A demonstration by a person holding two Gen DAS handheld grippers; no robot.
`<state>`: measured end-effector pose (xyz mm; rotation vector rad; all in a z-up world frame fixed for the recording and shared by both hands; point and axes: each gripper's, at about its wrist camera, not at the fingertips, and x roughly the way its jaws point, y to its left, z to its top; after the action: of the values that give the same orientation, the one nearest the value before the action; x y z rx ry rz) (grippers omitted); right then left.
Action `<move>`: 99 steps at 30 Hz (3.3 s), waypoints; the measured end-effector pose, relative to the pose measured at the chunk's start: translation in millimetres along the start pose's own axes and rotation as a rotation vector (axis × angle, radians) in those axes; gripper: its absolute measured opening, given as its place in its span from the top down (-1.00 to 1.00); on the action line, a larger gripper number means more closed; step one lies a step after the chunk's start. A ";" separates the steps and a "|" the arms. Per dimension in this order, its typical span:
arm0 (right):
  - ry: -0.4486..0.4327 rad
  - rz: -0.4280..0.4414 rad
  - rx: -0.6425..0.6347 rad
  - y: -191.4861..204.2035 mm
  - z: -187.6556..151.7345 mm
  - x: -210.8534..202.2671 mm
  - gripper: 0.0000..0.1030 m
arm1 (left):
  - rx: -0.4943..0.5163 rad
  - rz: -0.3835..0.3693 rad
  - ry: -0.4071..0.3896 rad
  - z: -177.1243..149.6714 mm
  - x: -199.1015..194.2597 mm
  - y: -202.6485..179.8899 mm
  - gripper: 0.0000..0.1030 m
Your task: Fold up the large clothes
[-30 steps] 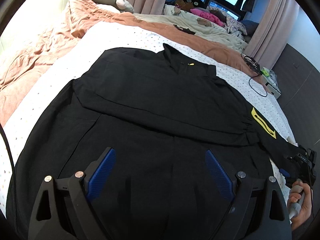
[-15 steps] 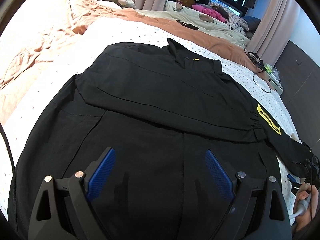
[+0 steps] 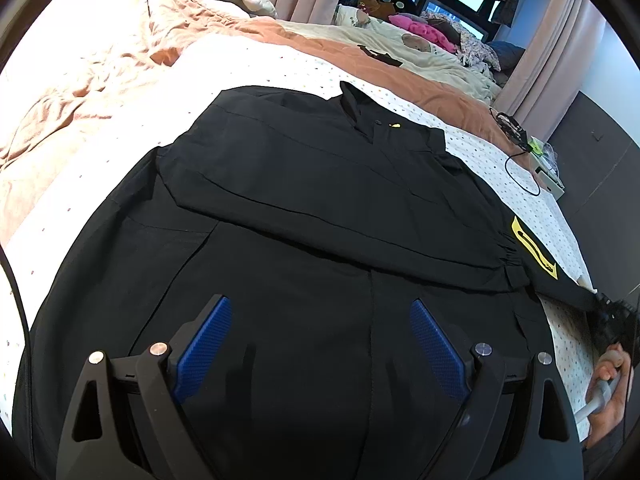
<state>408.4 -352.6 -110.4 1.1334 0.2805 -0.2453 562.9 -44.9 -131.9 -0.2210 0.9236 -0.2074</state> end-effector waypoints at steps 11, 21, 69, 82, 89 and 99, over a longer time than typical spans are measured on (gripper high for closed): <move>0.071 0.220 -0.157 69.8 -34.7 0.5 0.97 | -0.037 -0.019 -0.013 1.2 -2.2 6.4 -0.80; 0.284 0.292 -0.284 119.9 -84.2 47.3 0.97 | -0.098 -0.043 -0.026 4.1 -5.4 21.5 -0.80; 0.384 -0.059 0.082 -49.1 -32.0 -19.4 -0.66 | -0.013 -0.094 -0.084 -3.5 -30.0 -27.6 -0.80; 0.366 -0.150 -0.040 -22.4 -39.4 24.0 0.61 | -0.172 -0.135 -0.077 -2.3 -4.2 11.9 -0.80; 0.238 -0.035 -0.277 86.8 -46.9 5.3 0.81 | -0.301 -0.170 -0.138 11.1 -9.9 40.7 -0.80; 0.261 0.080 -0.600 268.9 -124.8 31.4 0.86 | -0.399 -0.152 -0.222 21.0 -31.2 88.1 -0.80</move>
<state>515.3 -131.6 58.7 0.5767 0.5005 0.0629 568.8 50.0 -120.2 -0.6714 0.7208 -0.1332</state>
